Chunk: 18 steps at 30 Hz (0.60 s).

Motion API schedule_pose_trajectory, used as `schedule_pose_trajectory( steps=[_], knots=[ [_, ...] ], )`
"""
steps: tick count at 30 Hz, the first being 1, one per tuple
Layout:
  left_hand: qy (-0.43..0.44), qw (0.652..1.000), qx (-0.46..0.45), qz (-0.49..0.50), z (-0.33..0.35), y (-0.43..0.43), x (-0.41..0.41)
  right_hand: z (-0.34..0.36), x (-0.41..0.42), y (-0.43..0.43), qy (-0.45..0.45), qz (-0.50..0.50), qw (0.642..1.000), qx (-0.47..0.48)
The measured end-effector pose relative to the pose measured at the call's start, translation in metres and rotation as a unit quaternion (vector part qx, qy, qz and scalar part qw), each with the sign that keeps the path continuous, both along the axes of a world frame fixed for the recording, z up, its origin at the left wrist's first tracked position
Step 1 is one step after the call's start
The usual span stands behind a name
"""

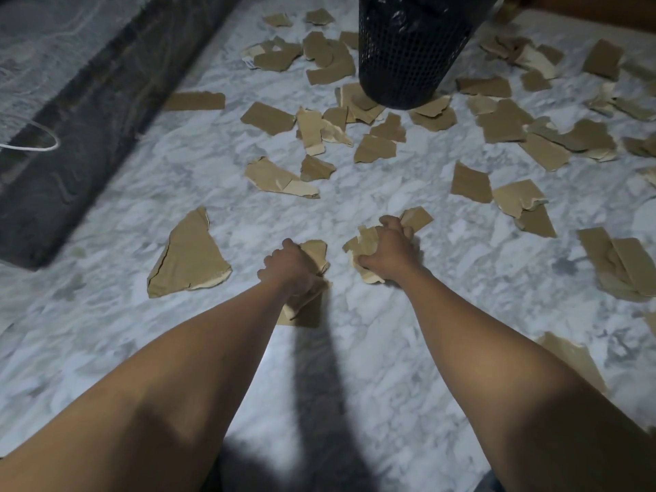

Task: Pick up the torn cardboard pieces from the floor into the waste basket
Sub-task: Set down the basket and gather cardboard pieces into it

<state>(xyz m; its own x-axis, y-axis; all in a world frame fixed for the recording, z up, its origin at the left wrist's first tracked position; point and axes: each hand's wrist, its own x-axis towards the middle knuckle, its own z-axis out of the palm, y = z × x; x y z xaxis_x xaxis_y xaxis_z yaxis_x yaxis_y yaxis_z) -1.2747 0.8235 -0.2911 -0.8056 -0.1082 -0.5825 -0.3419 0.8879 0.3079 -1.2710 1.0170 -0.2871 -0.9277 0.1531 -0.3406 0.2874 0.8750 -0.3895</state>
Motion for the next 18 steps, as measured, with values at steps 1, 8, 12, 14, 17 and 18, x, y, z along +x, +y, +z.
schedule_pose_trajectory(
  steps=[1, 8, 12, 14, 17, 18],
  knots=[
    [-0.004, 1.000, -0.006, 0.004, -0.001, 0.001, 0.000, 0.000, -0.002, 0.000, -0.004, 0.021, 1.000, 0.004],
    [-0.005, 0.999, -0.051, 0.001, -0.003, 0.000, -0.007, 0.002, -0.011, -0.001, -0.085, 0.010, 0.996, -0.014],
    [-0.003, 1.000, -0.022, 0.011, -0.004, -0.001, -0.008, 0.001, -0.010, -0.006, -0.078, -0.026, 0.996, -0.046],
    [-0.002, 1.000, -0.003, 0.031, -0.002, -0.004, -0.007, 0.000, -0.008, -0.009, -0.061, -0.037, 0.996, -0.047],
    [-0.022, 0.998, 0.035, 0.045, 0.003, -0.009, -0.009, 0.001, -0.007, -0.011, -0.053, -0.034, 0.997, -0.044],
    [-0.031, 0.998, 0.042, 0.037, 0.005, -0.009, -0.010, 0.003, -0.007, -0.011, -0.058, -0.029, 0.997, -0.042]
  ],
)
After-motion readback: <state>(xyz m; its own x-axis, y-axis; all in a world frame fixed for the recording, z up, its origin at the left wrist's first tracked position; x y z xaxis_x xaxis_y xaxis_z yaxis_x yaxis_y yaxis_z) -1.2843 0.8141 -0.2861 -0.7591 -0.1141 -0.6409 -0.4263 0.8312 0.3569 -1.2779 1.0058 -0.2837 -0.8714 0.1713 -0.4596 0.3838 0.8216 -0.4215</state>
